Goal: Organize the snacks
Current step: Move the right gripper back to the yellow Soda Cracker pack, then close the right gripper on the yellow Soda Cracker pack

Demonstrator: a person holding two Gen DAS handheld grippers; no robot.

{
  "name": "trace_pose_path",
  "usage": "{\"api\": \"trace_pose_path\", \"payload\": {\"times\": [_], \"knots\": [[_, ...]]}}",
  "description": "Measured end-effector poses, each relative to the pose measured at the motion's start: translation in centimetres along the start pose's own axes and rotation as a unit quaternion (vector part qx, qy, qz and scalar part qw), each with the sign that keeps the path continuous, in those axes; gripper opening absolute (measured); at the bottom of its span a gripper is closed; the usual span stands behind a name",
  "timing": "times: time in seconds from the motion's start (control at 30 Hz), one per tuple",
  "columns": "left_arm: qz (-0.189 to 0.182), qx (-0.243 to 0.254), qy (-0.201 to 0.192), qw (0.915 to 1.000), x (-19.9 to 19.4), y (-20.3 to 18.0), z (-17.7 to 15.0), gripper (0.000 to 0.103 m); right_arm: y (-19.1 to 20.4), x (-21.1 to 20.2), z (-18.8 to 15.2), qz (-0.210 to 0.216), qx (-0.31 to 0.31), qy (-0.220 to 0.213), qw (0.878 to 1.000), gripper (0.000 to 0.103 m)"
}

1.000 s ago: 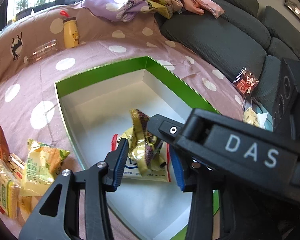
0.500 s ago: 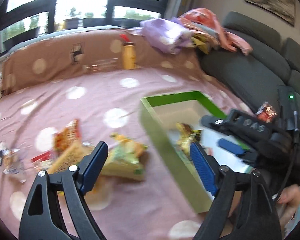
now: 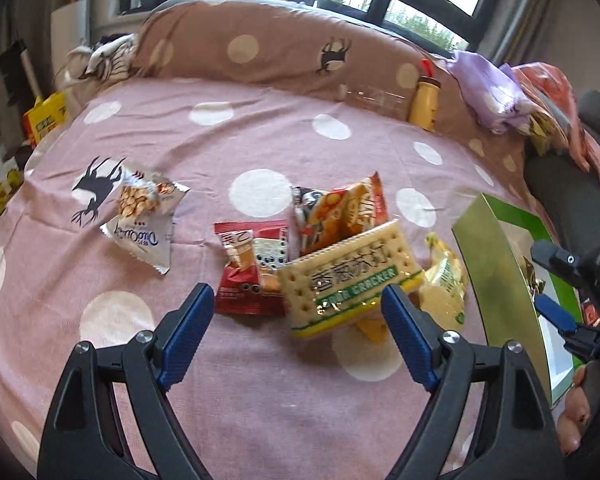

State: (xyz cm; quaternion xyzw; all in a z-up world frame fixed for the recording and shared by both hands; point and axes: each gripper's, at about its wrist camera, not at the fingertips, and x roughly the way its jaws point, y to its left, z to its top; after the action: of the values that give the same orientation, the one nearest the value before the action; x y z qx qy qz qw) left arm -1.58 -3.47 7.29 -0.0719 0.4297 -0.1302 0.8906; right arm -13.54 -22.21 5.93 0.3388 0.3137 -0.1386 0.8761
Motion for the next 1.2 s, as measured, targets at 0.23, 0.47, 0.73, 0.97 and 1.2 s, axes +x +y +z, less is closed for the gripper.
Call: {"api": "trace_pose_path", "payload": {"times": [0.23, 0.47, 0.73, 0.97, 1.2], "knots": [[0.01, -0.016, 0.023, 0.9996, 0.8, 1.4, -0.2, 0.086, 1.5, 0.4, -0.5, -0.046, -0.044, -0.017, 0.998, 0.087], [0.005, -0.023, 0.036, 0.9991, 1.2, 1.9, -0.2, 0.086, 2.9, 0.4, -1.0, 0.01, -0.059, -0.011, 0.998, 0.087], [-0.002, -0.027, 0.066, 0.9975, 2.8, 1.7, -0.5, 0.086, 5.6, 3.1, -1.7, 0.06, -0.088, 0.038, 0.994, 0.087], [0.001, -0.049, 0.085, 0.9952, 4.2, 2.5, -0.6, 0.086, 9.1, 6.4, -2.5, 0.067, -0.146, 0.062, 0.985, 0.087], [-0.043, -0.094, 0.1, 0.9896, 4.8, 3.2, -0.8, 0.085, 10.2, 8.5, -3.3, 0.044, -0.189, 0.083, 0.977, 0.07]]}}
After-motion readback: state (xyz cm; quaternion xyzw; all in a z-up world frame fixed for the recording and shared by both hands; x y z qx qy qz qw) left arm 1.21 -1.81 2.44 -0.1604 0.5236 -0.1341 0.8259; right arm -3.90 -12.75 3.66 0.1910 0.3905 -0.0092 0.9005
